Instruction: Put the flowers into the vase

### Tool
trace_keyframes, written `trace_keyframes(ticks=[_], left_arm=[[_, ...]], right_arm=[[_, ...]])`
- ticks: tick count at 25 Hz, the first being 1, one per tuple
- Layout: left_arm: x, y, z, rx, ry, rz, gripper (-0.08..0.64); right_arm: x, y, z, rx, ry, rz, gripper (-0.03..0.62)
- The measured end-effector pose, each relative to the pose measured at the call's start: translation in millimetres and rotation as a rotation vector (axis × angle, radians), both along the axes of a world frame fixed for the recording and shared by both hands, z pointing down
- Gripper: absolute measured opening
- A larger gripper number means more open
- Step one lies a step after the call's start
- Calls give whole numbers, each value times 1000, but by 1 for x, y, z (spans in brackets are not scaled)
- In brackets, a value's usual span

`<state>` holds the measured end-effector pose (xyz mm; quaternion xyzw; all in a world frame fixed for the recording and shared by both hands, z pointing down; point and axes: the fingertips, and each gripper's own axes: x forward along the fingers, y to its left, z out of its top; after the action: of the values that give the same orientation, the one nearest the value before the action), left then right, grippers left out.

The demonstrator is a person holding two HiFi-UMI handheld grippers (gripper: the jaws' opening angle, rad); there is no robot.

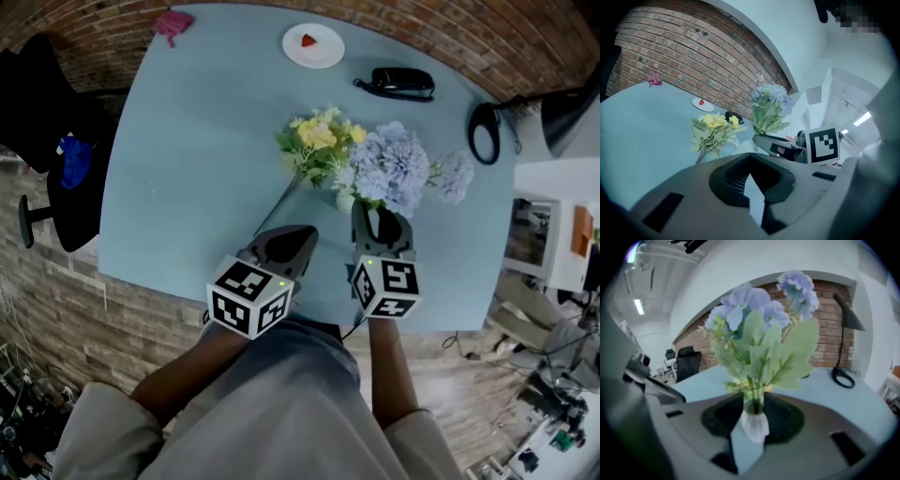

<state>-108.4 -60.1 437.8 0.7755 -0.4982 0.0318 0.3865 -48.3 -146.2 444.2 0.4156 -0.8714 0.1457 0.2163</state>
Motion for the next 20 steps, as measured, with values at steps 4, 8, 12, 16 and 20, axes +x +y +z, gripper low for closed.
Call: trace_keyframes(ticks=[4, 8, 12, 16, 20], left_arm=[[-2, 0, -3, 6, -10, 34, 15], [-5, -1, -7, 15, -17, 55, 15], [-8, 1, -11, 27, -18, 62, 15], [-10, 1, -16, 42, -22, 83, 15], [-10, 3, -22, 58, -25, 100, 15]], right_arm=[[3, 5, -3, 3, -19, 44, 129], [8, 9, -9, 13, -33, 89, 129], [12, 18, -14, 17, -48, 114, 127], [12, 26, -18, 17, -65, 133, 120], [15, 35, -21, 11, -87, 155, 100]])
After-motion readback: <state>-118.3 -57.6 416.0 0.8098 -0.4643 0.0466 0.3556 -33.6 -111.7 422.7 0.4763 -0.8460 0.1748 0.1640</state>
